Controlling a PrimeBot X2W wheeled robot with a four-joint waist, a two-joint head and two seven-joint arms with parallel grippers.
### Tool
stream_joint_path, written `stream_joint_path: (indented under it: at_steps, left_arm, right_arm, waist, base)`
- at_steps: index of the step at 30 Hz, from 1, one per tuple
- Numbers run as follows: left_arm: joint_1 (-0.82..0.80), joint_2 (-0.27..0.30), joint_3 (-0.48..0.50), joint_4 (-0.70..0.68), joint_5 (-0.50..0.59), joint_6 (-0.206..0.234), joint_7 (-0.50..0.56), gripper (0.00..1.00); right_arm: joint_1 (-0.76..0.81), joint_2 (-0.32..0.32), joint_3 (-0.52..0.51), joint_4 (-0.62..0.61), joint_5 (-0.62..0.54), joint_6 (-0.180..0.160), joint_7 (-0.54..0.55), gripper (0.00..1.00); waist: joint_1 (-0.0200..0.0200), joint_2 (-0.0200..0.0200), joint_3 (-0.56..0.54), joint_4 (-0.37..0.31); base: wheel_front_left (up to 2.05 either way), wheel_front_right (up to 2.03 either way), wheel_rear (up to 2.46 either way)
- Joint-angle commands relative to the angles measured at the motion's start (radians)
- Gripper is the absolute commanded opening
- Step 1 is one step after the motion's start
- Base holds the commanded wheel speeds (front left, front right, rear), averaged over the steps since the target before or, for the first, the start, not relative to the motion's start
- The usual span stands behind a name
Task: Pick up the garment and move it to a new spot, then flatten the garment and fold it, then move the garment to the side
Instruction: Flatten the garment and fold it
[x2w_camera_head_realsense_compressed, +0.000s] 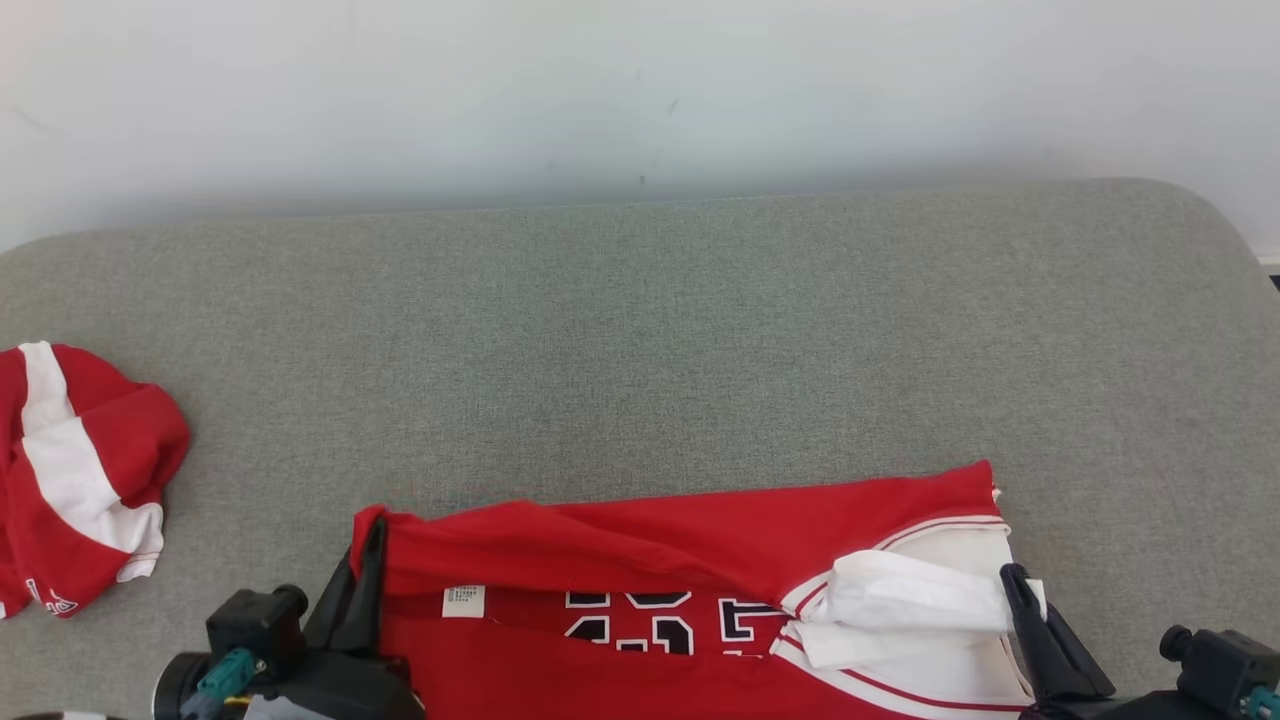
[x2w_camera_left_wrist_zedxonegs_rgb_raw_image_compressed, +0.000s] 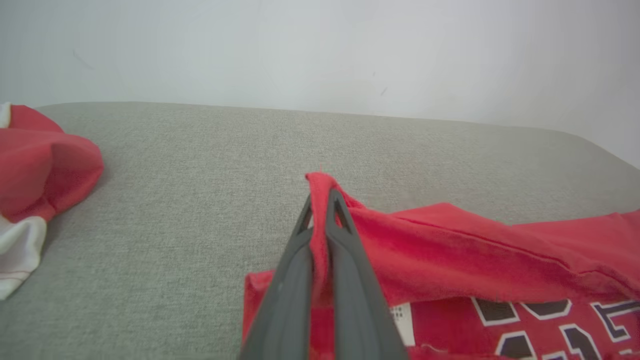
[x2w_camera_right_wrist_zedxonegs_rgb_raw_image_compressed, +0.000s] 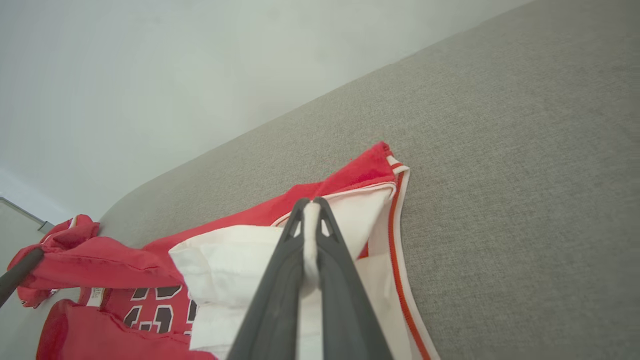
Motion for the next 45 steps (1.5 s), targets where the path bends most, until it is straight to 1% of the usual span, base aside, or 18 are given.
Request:
stream_joint_path:
  at_steps: [1, 5, 6, 7, 8, 9, 11, 18, 23, 25, 29, 32, 33, 38, 42, 45]
  left_arm:
    - [0.019, 0.005, -0.002, -0.006, 0.011, 0.001, -0.003, 0.00]
    - [0.036, 0.002, 0.002, -0.001, 0.016, 0.001, -0.003, 0.00]
    - [0.039, 0.000, 0.008, 0.002, 0.014, 0.001, -0.003, 0.08]
    - [0.044, -0.003, 0.017, 0.003, 0.016, 0.001, -0.003, 0.98]
    - [0.049, -0.007, 0.021, 0.006, 0.016, 0.001, -0.003, 1.00]
    - [0.054, -0.012, 0.026, 0.004, 0.015, 0.001, -0.003, 1.00]
    - [0.067, -0.019, 0.030, -0.001, 0.015, 0.001, -0.003, 1.00]
    - [0.124, -0.046, 0.089, -0.055, 0.024, 0.001, -0.003, 1.00]
    - [0.172, -0.063, 0.126, -0.117, 0.059, 0.001, -0.003, 1.00]
    - [0.193, -0.076, 0.146, -0.149, 0.078, 0.001, -0.003, 1.00]
    - [0.244, -0.095, 0.178, -0.213, 0.118, 0.001, -0.003, 1.00]
    - [0.275, -0.108, 0.182, -0.232, 0.130, 0.001, -0.003, 1.00]
    - [0.290, -0.111, 0.174, -0.233, 0.138, 0.001, -0.003, 1.00]
    - [0.311, -0.113, 0.173, -0.230, 0.180, 0.002, -0.003, 1.00]
    - [0.329, -0.114, 0.178, -0.235, 0.201, 0.002, -0.003, 1.00]
    - [0.332, -0.114, 0.180, -0.234, 0.186, 0.002, -0.003, 1.00]
  right_arm:
    - [0.007, -0.005, -0.004, 0.005, -0.013, -0.002, -0.001, 0.00]
    - [0.015, 0.004, 0.000, 0.041, -0.038, -0.002, -0.001, 0.00]
    - [0.015, 0.005, -0.002, 0.052, -0.042, -0.002, -0.001, 0.00]
    - [0.015, 0.008, -0.008, 0.060, -0.046, -0.002, -0.001, 0.14]
    - [0.015, 0.013, -0.008, 0.062, -0.049, -0.002, -0.001, 0.68]
    - [0.018, 0.020, -0.010, 0.063, -0.046, -0.002, -0.001, 1.00]
    - [0.027, 0.023, -0.019, 0.059, -0.043, -0.002, -0.001, 1.00]
    - [0.055, 0.043, -0.080, 0.014, -0.033, -0.002, -0.001, 1.00]
    - [0.056, 0.046, -0.114, 0.048, -0.085, -0.002, -0.001, 1.00]
    - [0.035, 0.047, -0.112, 0.084, -0.113, -0.002, -0.001, 1.00]
    - [-0.025, 0.070, -0.127, 0.184, -0.150, -0.002, 0.018, 1.00]
    - [-0.069, 0.090, -0.132, 0.264, -0.179, -0.002, 0.032, 1.00]
    - [-0.095, 0.101, -0.134, 0.322, -0.193, -0.002, 0.045, 1.00]
    - [-0.140, 0.117, -0.142, 0.453, -0.232, -0.002, 0.063, 1.00]
    - [-0.156, 0.134, -0.139, 0.525, -0.240, -0.002, 0.074, 1.00]
    - [-0.162, 0.143, -0.129, 0.550, -0.242, -0.002, 0.086, 1.00]
  waist:
    - [0.0002, 0.0001, 0.000, 0.002]
    - [0.0002, 0.0001, -0.004, 0.007]
    - [0.0002, 0.0001, -0.006, 0.009]
    - [0.0002, 0.0001, -0.009, 0.012]
    - [0.0002, 0.0001, -0.011, 0.014]
    - [0.0002, 0.0001, -0.014, 0.015]
    - [0.0002, 0.0001, -0.020, 0.019]
    - [0.0002, 0.0001, -0.042, 0.033]
    - [0.0002, 0.0001, -0.055, 0.044]
    - [0.0002, 0.0001, -0.058, 0.046]
    - [0.0002, 0.0001, -0.064, 0.054]
    - [0.0002, 0.0001, -0.068, 0.069]
    - [0.0002, 0.0001, -0.073, 0.082]
    - [0.0002, 0.0001, -0.084, 0.113]
    - [0.0002, 0.0001, -0.087, 0.124]
    - [0.0002, 0.0001, -0.086, 0.126]
  base:
    - [0.00, 0.00, 0.00]
    - [0.00, 0.00, 0.00]
    - [0.00, 0.00, 0.00]
    - [0.00, 0.00, 0.00]
    - [0.00, 0.00, 0.00]
    - [0.00, 0.00, 0.00]
    - [0.00, 0.00, 0.00]
    - [0.00, 0.00, 0.00]
    - [0.00, 0.00, 0.00]
    - [0.00, 0.00, 0.00]
    - [0.00, 0.00, 0.00]
    - [0.00, 0.00, 0.00]
    - [0.00, 0.00, 0.00]
    - [0.00, 0.00, 0.00]
    - [0.00, 0.00, 0.00]
    - [0.00, 0.00, 0.00]
